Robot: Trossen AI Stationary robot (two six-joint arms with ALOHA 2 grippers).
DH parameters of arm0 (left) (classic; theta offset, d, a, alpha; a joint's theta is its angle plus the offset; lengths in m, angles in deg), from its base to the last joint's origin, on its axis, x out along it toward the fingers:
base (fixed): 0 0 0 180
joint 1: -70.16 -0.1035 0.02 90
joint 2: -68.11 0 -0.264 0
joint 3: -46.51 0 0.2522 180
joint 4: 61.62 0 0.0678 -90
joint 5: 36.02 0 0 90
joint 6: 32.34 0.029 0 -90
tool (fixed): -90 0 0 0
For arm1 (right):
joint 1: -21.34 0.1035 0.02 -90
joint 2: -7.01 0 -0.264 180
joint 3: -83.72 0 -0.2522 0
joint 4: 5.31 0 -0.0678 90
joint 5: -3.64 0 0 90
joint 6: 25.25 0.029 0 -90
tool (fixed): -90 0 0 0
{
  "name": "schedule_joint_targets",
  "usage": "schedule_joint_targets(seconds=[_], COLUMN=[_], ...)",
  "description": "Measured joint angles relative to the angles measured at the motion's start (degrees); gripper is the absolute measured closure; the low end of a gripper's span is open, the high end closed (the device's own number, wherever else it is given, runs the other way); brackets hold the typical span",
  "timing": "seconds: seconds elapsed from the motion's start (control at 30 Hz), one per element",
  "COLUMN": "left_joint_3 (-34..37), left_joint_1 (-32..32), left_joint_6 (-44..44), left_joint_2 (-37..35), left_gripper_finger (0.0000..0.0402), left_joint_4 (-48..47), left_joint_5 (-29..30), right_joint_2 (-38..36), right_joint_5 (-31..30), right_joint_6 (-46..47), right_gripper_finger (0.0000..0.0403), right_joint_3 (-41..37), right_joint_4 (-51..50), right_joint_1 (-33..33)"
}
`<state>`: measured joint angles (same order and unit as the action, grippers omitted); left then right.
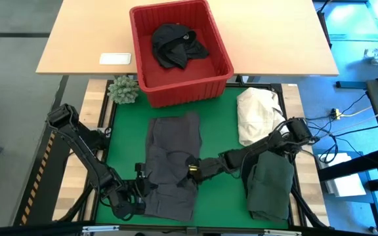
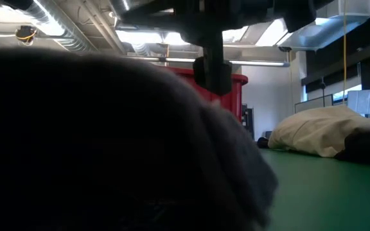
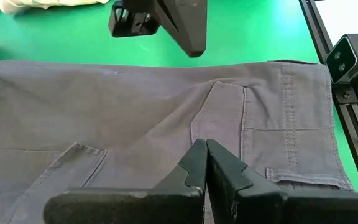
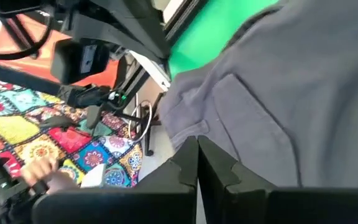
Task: Fold laundry
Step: Fold the gray pants
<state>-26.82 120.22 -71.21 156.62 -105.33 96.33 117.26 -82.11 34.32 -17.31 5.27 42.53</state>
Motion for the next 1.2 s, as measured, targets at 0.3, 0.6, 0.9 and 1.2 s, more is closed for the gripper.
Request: schedule_joint_targets(seconds=[0.3,0.6,0.9,1.2], left_joint_3=[0.00,0.00,0.00,0.00], left_joint_1=[0.00,-0.07,-0.07,-0.21], left_joint_6=[0.00,0.21,-0.04,0.20], left_joint_2=[0.00,0.00,0.00,0.00], left_gripper_finger=[0.0401,0.0401,0.0401,0.0401], left_joint_4=[0.00,0.56,0.61,0.73], left_joint_5=[0.00,0.16,0.03,1.13], right_joint_2=[0.02,0.03,0.04,0.07], right_joint_5=[-3.21,-3.21,-3.28,-9.43], right_joint_6=[0.17,0.08,0.04,0.04], right_gripper_finger=[0.0400,0.0400,0.0400,0.0400], right_joint_3=[0.00,0.00,0.00,0.00], right_joint_4=[-0.50,-0.50,-0.50,-0.02], right_joint_1=[0.13,0.13,0.13,-0.26])
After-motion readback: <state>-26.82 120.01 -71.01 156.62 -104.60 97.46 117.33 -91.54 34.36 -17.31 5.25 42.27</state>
